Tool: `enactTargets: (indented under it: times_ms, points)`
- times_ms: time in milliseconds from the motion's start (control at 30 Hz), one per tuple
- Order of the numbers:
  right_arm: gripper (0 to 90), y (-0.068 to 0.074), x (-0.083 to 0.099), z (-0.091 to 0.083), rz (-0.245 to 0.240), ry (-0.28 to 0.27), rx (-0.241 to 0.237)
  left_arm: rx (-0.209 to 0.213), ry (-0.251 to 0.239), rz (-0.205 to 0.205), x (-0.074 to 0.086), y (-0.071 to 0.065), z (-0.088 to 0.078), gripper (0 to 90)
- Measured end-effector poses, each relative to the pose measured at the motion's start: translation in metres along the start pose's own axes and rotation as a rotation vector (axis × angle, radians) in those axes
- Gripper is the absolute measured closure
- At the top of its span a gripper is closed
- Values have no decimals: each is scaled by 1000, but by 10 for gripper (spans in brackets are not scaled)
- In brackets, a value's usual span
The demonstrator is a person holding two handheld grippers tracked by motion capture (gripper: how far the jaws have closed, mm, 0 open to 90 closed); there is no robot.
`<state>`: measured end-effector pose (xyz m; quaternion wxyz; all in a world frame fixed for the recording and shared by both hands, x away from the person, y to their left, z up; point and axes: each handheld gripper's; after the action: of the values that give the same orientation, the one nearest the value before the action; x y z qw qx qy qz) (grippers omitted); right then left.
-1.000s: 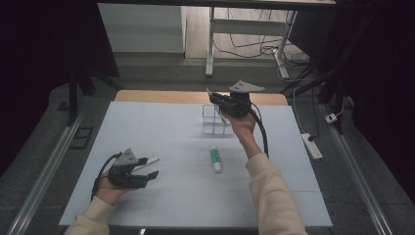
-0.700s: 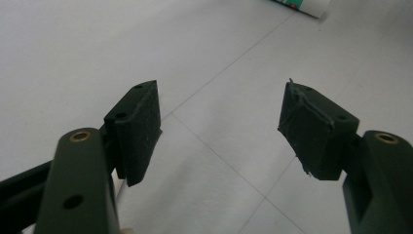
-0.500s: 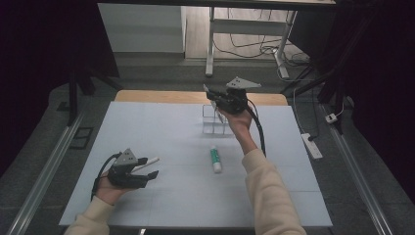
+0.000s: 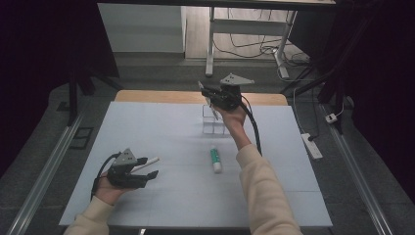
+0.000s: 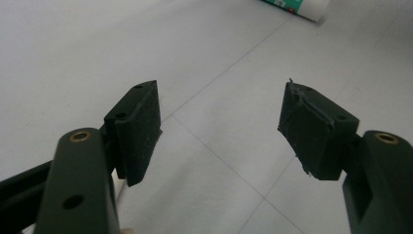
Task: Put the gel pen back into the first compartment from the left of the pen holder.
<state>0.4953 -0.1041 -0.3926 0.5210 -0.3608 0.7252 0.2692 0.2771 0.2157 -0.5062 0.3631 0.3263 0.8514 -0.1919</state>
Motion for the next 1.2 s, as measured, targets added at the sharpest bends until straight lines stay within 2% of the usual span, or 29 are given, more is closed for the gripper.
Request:
enactTargets:
  times_ms: [400,1200]
  points:
    - [797,-1,-4,11,-2,-8,-1,6,1,2,0,0,0,317]
    - [795,-13,1,29,14,-33,9,7,-3,-5,1,2,-1,317]
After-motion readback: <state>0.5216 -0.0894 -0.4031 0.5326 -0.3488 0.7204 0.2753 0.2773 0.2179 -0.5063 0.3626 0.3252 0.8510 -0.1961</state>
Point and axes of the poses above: each handheld gripper's, and its own axes: z roughly forward along the jaws, x roughly out of its underside, y roughly to its left, and after that the axes turned 3 degrees about y, right-handed
